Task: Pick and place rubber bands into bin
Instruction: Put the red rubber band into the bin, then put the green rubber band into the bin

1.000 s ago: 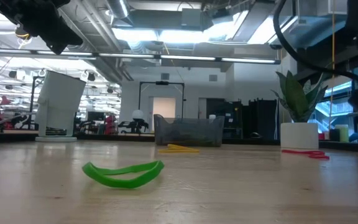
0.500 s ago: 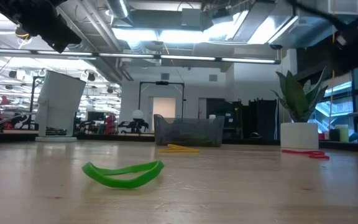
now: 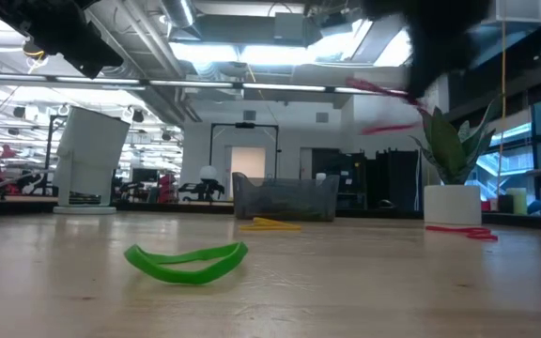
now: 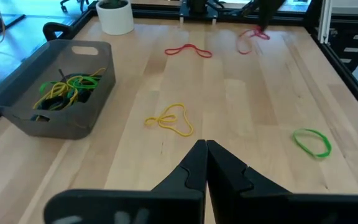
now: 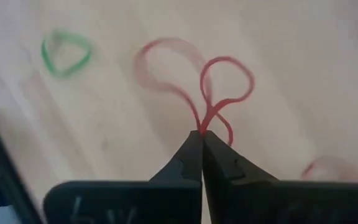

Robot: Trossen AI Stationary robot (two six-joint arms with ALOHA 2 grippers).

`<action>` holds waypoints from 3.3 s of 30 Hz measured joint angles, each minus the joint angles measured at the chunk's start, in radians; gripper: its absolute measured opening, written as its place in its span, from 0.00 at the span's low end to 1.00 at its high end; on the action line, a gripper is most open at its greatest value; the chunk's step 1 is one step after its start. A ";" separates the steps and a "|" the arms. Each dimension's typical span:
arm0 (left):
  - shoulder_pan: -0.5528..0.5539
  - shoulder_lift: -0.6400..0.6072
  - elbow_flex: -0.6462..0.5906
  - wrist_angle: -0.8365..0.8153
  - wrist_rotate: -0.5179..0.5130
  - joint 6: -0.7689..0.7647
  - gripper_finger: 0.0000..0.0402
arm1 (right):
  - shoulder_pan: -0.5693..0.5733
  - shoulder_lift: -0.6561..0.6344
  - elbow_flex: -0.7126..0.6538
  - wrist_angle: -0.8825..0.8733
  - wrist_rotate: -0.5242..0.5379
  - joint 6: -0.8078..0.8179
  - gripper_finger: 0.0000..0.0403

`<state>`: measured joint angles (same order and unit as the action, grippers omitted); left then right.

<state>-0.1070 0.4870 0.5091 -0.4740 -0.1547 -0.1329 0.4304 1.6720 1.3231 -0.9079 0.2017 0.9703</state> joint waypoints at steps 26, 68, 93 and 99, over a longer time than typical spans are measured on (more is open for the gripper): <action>0.000 0.000 0.000 0.015 -0.091 -0.040 0.00 | -0.807 0.232 0.530 0.028 -0.166 -0.994 0.00; 0.000 0.000 0.000 0.006 -0.090 -0.066 0.00 | -0.946 0.673 0.870 -0.344 -0.256 -1.082 0.36; -0.020 0.008 0.000 0.006 0.116 -0.074 0.00 | -0.906 0.607 0.898 -0.416 -0.267 -0.898 0.21; -0.073 0.058 0.000 0.003 0.096 -0.114 0.00 | -0.861 0.484 0.881 -0.410 -0.264 -0.933 0.02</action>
<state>-0.1795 0.5445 0.5091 -0.4707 -0.0582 -0.2469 -0.4304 2.1556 2.2046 -1.3182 -0.0620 0.0375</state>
